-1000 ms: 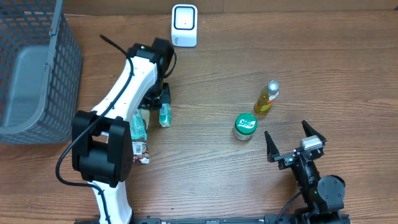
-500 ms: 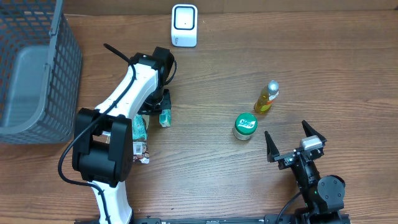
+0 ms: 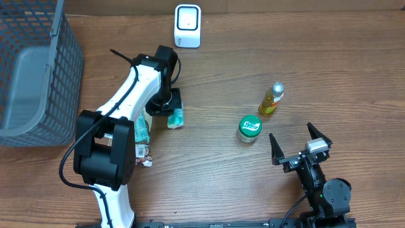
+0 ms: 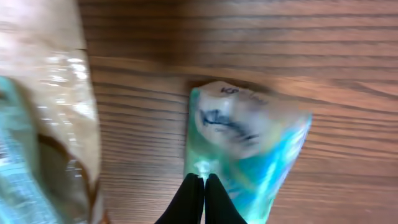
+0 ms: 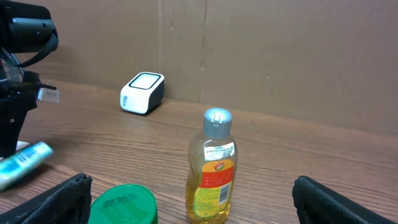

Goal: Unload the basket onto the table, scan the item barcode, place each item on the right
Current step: 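Lower the left gripper and grasp the Kleenex tissue pack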

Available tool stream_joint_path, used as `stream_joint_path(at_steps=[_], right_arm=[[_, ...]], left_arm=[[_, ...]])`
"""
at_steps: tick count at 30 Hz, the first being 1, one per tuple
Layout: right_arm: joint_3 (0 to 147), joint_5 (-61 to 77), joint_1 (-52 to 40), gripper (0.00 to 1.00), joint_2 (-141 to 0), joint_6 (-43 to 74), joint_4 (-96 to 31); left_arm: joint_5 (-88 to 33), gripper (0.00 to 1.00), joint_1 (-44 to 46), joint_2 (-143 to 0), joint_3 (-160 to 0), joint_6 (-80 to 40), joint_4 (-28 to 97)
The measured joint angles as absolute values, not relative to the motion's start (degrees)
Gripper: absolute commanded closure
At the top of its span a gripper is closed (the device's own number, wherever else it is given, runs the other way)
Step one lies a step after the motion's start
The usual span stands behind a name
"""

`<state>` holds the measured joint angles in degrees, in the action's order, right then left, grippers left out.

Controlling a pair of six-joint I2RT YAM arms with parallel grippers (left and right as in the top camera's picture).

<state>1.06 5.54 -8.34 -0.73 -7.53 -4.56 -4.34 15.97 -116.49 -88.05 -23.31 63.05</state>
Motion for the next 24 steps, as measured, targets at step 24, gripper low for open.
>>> stream_joint_path(at_steps=[24], right_arm=[[1.1, 5.5, -8.3, 0.00, -0.7, -7.5, -4.6]], left_arm=[[-9.5, 0.82, 16.0, -116.5, -88.1, -18.8, 62.7]])
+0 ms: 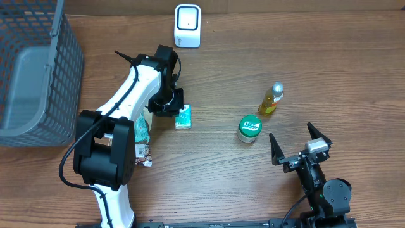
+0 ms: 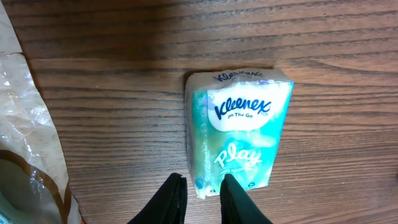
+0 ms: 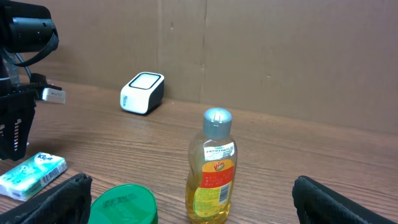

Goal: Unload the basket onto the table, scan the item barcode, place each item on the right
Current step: 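Lower the left gripper and grasp the Kleenex tissue pack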

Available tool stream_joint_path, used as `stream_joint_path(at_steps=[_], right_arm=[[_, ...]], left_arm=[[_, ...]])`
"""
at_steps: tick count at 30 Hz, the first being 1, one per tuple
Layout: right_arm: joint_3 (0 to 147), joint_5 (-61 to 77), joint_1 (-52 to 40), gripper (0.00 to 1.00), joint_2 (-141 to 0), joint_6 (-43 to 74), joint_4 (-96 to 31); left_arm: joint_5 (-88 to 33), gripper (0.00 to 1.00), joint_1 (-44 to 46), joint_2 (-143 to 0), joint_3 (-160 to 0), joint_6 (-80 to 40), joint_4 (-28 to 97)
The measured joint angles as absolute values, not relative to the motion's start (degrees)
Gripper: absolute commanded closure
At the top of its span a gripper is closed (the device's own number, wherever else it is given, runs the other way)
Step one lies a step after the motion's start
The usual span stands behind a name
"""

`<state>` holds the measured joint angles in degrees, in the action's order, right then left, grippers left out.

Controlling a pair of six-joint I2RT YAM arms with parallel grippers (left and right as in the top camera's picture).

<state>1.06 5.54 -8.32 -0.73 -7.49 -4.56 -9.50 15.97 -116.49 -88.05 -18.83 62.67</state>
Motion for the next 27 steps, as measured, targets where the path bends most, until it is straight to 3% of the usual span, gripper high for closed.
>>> stream_joint_path(at_steps=[27], right_arm=[[1.1, 5.5, -8.3, 0.00, -0.7, -7.5, -4.6]], left_arm=[[-9.7, 0.83, 16.0, -116.5, -88.1, -18.8, 61.3]])
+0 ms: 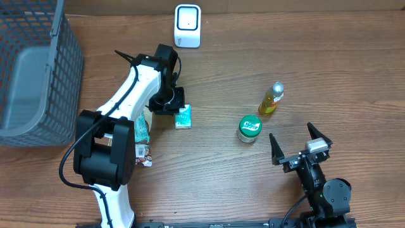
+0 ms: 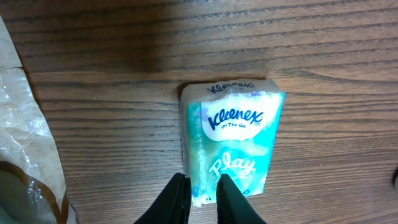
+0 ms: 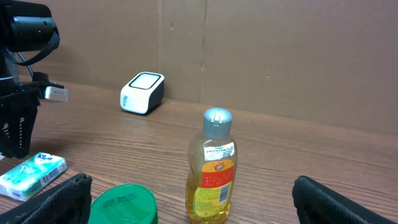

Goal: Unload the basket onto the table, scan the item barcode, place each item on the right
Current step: 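Lower the left gripper and grasp the Kleenex tissue pack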

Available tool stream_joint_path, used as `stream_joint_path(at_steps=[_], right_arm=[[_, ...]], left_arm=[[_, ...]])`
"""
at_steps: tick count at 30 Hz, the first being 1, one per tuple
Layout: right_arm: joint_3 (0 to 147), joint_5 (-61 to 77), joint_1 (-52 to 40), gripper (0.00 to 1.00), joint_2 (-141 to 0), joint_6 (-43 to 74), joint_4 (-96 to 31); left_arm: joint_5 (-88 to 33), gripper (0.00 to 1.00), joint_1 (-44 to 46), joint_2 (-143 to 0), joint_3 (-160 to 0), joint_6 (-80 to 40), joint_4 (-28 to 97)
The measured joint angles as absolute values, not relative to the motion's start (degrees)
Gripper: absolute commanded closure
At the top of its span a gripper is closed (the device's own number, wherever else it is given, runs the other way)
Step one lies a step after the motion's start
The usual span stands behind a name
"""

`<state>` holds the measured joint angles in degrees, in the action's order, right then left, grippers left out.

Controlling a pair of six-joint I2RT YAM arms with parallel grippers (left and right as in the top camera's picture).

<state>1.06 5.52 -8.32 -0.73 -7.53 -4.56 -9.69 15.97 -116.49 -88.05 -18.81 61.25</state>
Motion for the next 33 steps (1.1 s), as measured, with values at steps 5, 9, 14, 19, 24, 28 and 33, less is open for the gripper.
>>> stream_joint_path(at_steps=[5, 9, 14, 19, 24, 28, 33], right_arm=[[1.1, 5.5, -8.3, 0.00, -0.7, -7.5, -4.6], [1.1, 5.6, -8.3, 0.00, -0.7, -7.5, -4.5], [1.1, 5.5, -8.3, 0.00, -0.7, -7.5, -4.6], [1.1, 5.5, -8.3, 0.00, -0.7, -7.5, -4.6], [1.1, 5.5, -8.3, 0.00, -0.7, -7.5, -4.6], [1.1, 5.6, -8.3, 0.00, -0.7, -7.5, -4.6], [1.1, 5.5, -8.3, 0.00, -0.7, -7.5, -4.6]], left_arm=[[-9.4, 0.83, 16.0, -116.5, -88.1, -18.8, 61.3], [-9.2, 0.83, 16.0, -116.5, -88.0, -18.8, 61.2], [-9.2, 0.78, 16.0, -116.5, -87.1, -18.8, 61.0], [-9.0, 0.71, 16.0, -116.5, -86.4, -18.2, 61.0], [-9.0, 0.69, 16.0, -116.5, -86.4, -18.0, 60.6], [-9.0, 0.68, 16.0, -116.5, -86.4, -18.0, 60.2], [-9.0, 0.68, 16.0, -116.5, -85.8, -18.0, 59.6]])
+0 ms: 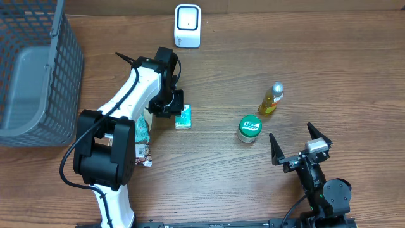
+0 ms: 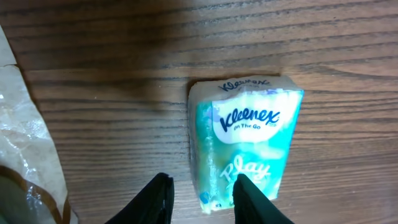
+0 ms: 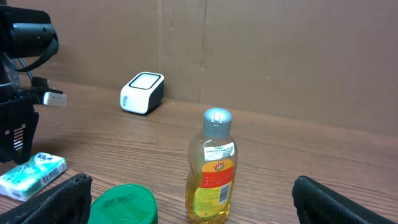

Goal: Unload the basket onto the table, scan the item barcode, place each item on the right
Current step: 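Lower the left gripper and grasp the Kleenex tissue pack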

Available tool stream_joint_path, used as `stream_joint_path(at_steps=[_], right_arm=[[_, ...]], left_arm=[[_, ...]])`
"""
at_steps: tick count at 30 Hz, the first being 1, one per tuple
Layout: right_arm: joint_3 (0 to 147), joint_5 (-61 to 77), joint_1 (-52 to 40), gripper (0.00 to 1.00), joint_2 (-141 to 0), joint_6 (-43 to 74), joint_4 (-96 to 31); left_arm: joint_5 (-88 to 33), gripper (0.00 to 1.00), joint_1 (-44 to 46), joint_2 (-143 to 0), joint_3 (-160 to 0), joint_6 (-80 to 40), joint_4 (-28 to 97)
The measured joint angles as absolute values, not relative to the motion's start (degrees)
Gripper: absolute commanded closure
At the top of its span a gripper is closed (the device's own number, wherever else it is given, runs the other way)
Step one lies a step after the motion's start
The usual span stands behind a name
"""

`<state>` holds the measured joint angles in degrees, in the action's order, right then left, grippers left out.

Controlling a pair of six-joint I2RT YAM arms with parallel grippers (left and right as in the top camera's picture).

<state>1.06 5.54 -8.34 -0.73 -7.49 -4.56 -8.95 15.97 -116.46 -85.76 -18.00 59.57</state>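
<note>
A teal Kleenex tissue pack (image 1: 183, 117) lies flat and label-up on the wooden table, also seen in the left wrist view (image 2: 245, 140). My left gripper (image 2: 202, 198) hovers open just above it, and the pack's near left corner shows between the fingers. In the overhead view that gripper (image 1: 169, 106) is right beside the pack. The white barcode scanner (image 1: 188, 25) stands at the table's back edge and also appears in the right wrist view (image 3: 142, 93). My right gripper (image 1: 300, 149) rests open at the front right, holding nothing.
A yellow Vim bottle (image 1: 271, 98) and a green-lidded jar (image 1: 249, 126) stand right of centre. A clear plastic-wrapped packet (image 1: 142, 134) lies under the left arm. A grey mesh basket (image 1: 31, 69) fills the left side. Cardboard walls the back.
My left gripper's jaws stand wider apart than before, and it has shifted slightly left relative to the pack. The tissue pack still lies flat. The right arm has not moved.
At first my left gripper was shut on the tissue pack's edge, the pack tilted on its side. Then the pack lay flat and label-up with the jaws slightly parted over its near edge. It stayed so, and now the jaws are wide.
</note>
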Motion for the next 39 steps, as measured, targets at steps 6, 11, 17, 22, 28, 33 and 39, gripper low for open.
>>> stream_joint_path(at_steps=[6, 11, 17, 22, 28, 33, 39], right_arm=[[1.1, 5.6, -8.3, 0.00, -0.7, -7.5, -4.6], [1.1, 5.5, -8.3, 0.00, -0.7, -7.5, -4.6], [1.1, 5.6, -8.3, 0.00, -0.7, -7.5, -4.6], [1.1, 5.5, -8.3, 0.00, -0.7, -7.5, -4.6], [1.1, 5.6, -8.3, 0.00, -0.7, -7.5, -4.6], [1.1, 5.6, -8.3, 0.00, -0.7, -7.5, -4.6], [1.1, 5.5, -8.3, 0.00, -0.7, -7.5, -4.6]], left_arm=[[-9.0, 0.67, 16.0, -116.5, -82.5, -18.0, 56.2], [-10.2, 0.81, 15.9, -116.4, -80.2, -18.1, 52.5], [-12.4, 0.86, 15.6, -116.4, -80.1, -18.0, 52.0], [-12.3, 0.83, 15.5, -116.4, -80.1, -18.0, 52.1], [-12.1, 0.84, 15.5, -115.3, -77.8, -18.9, 49.2], [-12.1, 0.75, 15.5, -114.7, -76.5, -20.7, 48.2], [-11.4, 0.60, 15.0, -114.6, -76.2, -21.9, 48.5]])
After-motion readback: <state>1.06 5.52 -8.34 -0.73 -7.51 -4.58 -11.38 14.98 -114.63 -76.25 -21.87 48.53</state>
